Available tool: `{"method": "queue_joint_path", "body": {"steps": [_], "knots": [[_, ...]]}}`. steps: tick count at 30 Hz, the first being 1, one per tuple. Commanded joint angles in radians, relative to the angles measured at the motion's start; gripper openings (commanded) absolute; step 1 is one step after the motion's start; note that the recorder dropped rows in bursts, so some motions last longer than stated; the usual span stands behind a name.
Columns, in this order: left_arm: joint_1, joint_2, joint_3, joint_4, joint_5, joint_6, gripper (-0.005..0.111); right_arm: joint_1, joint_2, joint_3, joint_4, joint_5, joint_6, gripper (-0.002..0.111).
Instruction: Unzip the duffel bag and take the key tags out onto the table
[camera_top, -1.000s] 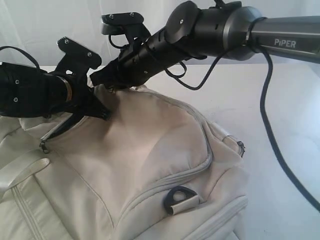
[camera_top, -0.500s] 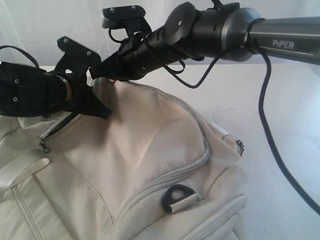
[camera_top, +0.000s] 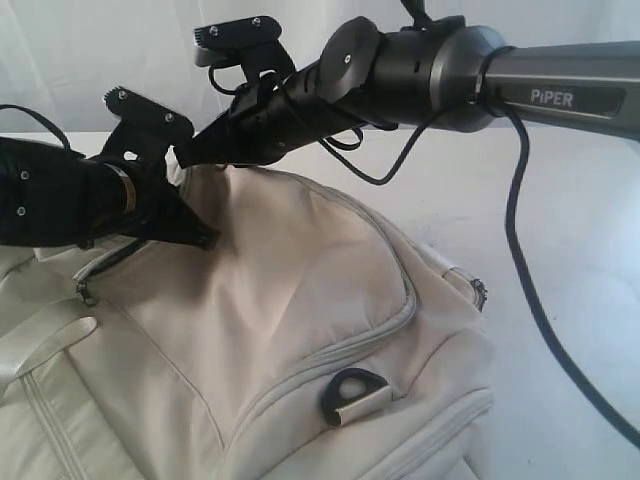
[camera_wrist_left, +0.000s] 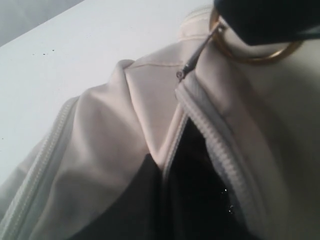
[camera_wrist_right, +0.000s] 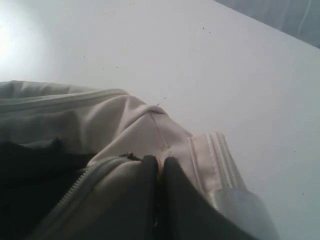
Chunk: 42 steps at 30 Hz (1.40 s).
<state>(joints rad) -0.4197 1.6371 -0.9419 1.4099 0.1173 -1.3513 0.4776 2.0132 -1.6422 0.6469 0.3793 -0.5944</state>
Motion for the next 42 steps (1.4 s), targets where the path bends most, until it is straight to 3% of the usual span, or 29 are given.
{"method": "queue_joint_path", "body": {"steps": [1, 15, 29, 37, 42], "knots": [[-0.001, 0.002, 0.034, 0.003, 0.029, 0.024, 0.0, -0.02, -0.016, -0.008, 0.032, -0.2, 0.023, 0.0], [-0.001, 0.002, 0.036, 0.001, -0.031, 0.024, 0.0, -0.02, -0.022, -0.013, 0.034, -0.312, 0.009, 0.0], [-0.001, 0.002, 0.127, 0.001, -0.089, 0.017, 0.0, -0.02, -0.055, -0.013, 0.033, -0.455, 0.014, 0.0], [-0.001, 0.002, 0.212, -0.004, -0.132, -0.01, 0.0, -0.02, -0.094, -0.013, 0.03, -0.454, -0.003, 0.0], [-0.001, -0.023, 0.279, -0.005, -0.099, -0.014, 0.0, -0.022, -0.147, -0.009, 0.029, -0.379, -0.135, 0.0]]}}
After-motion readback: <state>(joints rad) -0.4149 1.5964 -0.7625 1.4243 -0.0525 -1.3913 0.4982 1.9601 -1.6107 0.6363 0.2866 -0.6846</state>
